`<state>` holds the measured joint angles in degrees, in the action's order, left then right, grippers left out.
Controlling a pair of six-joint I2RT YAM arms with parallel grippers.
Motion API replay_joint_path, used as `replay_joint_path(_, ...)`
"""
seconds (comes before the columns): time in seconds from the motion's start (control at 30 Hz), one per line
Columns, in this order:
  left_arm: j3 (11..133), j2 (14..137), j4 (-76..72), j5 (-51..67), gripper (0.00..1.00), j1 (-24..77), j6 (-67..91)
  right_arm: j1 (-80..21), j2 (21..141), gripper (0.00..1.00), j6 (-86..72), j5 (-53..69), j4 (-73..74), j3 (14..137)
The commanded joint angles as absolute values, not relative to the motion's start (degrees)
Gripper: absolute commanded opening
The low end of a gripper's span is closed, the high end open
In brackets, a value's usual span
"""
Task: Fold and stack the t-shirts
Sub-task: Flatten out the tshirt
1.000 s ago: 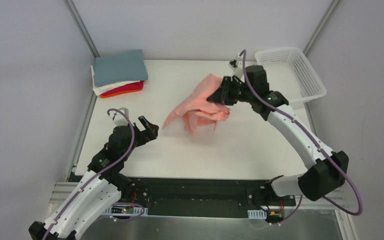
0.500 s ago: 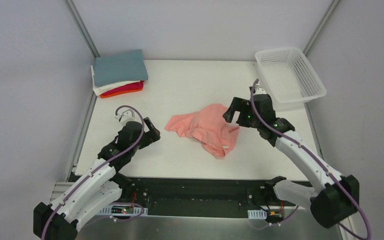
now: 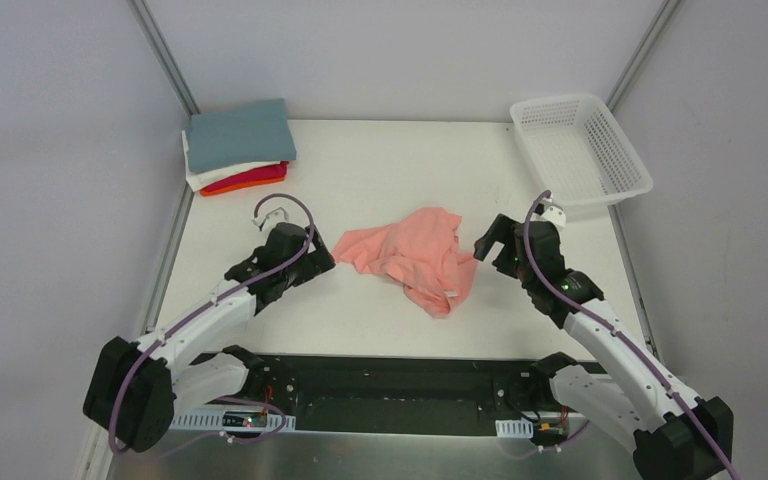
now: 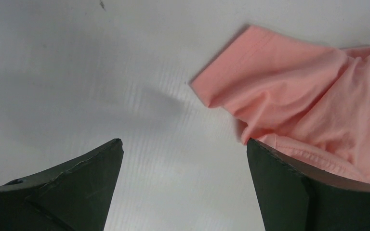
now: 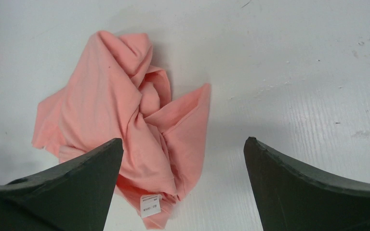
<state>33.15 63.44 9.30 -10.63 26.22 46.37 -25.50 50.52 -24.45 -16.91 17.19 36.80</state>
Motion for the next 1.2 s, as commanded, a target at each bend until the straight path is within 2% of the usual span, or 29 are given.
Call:
replay_joint_path(0.0, 39.32, 75.54, 2.20, -2.55, 1.00, 23.95, 47.19, -23.12, 55.91, 0.99, -29.34, -15.39, 16.74, 37.89)
replay_joint_path(0.1, 43.31, 84.07, 0.28, 2.70, 0.90, 23.91, 45.76, -22.12, 59.61, 0.99, -29.40, -12.90, 16.47, 38.67)
replay_joint_path(0.3, 48.23, 94.45, -2.53, 10.09, 0.63, 24.44, 43.60, -19.28, 64.16, 0.99, -31.03, -10.02, 16.20, 38.94)
replay_joint_path(0.4, 48.41, 96.64, -3.30, 11.37, 0.39, 25.02, 42.17, -17.82, 65.45, 0.99, -31.84, -7.14, 14.80, 38.36)
replay_joint_path(0.43, 48.37, 97.16, -3.60, 11.78, 0.26, 25.11, 41.77, -17.54, 66.18, 0.99, -31.94, -6.13, 14.08, 38.12)
replay_joint_path(0.47, 48.34, 97.86, -3.67, 11.96, 0.09, 25.07, 41.48, -17.33, 66.90, 0.99, -31.96, -5.08, 13.58, 38.20)
replay_joint_path(0.5, 48.38, 98.17, -3.69, 11.45, 0.00, 25.12, 41.34, -17.20, 67.77, 0.99, -32.00, -4.29, 13.20, 38.28)
replay_joint_path(0.7, 46.65, 96.26, -3.69, 7.27, 0.00, 25.07, 41.05, -17.07, 76.11, 0.93, -31.38, 1.80, 10.73, 41.28)
replay_joint_path(0.9, 45.80, 95.53, -4.49, 7.62, 0.00, 25.06, 41.11, -17.13, 84.96, 0.74, -32.82, 5.27, 7.24, 43.67)
replay_joint_path(1.1, 45.91, 95.62, -4.59, 7.15, 0.00, 25.05, 41.47, -17.79, 88.44, 0.49, -33.31, 6.84, 5.72, 42.98)
replay_joint_path(1.13, 46.05, 95.66, -4.61, 6.99, 0.00, 25.06, 41.41, -17.77, 88.79, 0.40, -33.46, 7.05, 5.57, 42.86)
replay_joint_path(1.17, 46.22, 95.52, -4.49, 6.32, 0.00, 25.06, 41.32, -17.83, 88.86, 0.23, -33.48, 7.19, 5.32, 42.82)
